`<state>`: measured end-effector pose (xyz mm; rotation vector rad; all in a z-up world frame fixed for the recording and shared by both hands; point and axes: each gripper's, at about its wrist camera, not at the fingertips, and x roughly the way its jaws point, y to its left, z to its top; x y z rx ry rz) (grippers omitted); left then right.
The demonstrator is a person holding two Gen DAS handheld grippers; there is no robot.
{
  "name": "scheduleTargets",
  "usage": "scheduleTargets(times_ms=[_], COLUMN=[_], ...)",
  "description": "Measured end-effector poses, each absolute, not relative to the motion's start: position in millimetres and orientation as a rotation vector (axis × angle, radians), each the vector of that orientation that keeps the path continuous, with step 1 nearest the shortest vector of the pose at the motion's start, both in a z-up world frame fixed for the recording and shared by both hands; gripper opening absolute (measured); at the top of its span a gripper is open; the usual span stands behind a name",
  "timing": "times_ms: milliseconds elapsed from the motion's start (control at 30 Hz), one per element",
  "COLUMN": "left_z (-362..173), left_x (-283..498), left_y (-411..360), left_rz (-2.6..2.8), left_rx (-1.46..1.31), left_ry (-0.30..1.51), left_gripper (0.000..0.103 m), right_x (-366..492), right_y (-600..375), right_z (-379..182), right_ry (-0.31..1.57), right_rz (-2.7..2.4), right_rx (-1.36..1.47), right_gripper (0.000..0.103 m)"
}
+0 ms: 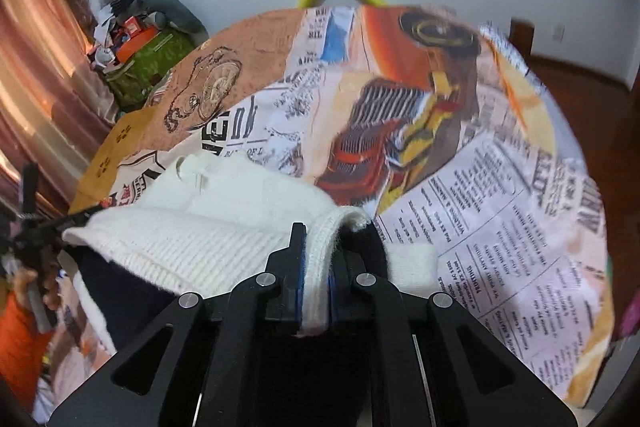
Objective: Fold small clothes
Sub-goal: 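Lift the hem with both grippers and fold it toward the collar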
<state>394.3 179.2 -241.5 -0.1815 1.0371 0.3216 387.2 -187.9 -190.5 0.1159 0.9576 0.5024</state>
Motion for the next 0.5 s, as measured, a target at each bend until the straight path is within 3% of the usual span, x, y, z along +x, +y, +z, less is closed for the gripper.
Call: scheduleTargets(times_ms=[167, 233, 267, 333, 367, 500], left_z=[-216.4, -197.0, -189.2, -169.7, -161.6, -142.6], left_x=[387.6, 381.2, 378.9, 369.2, 364.5, 350.3], left_y=[191.3, 199.9, 202.6, 208.6, 210.8, 210.7], left_rz=[0.356, 0.376, 0.381, 0.39, 0.393, 0.389], left_rx=[-0.15, -0.161, -0.168, -0.182, -0.185, -0.162], left_ry=[0.979, 0.94, 0.924, 0.873, 0.848, 0.809], left_gripper=[0.018, 0.024, 0.029, 0.049, 0.052, 0.062], right_x=[377.3, 375.3, 372.4, 363.7, 356.5, 349.0], right_y=[-197.4, -197.3, -198.4, -203.5, -207.6, -207.6], right_z=[-166.7, -154.5, -146.5, -129.5, -119.0, -104.1], right_ry=[0.911, 0.875, 0.844, 0.753, 0.698, 0.694], right_rz=[0.526, 0.508, 0.486, 0.431, 0.416, 0.446], right_rx=[0.138, 0.132, 0.128, 0.111, 0.113, 0.091], right_gripper=[0.01, 0.012, 0.018, 0.039, 0.05, 0.054])
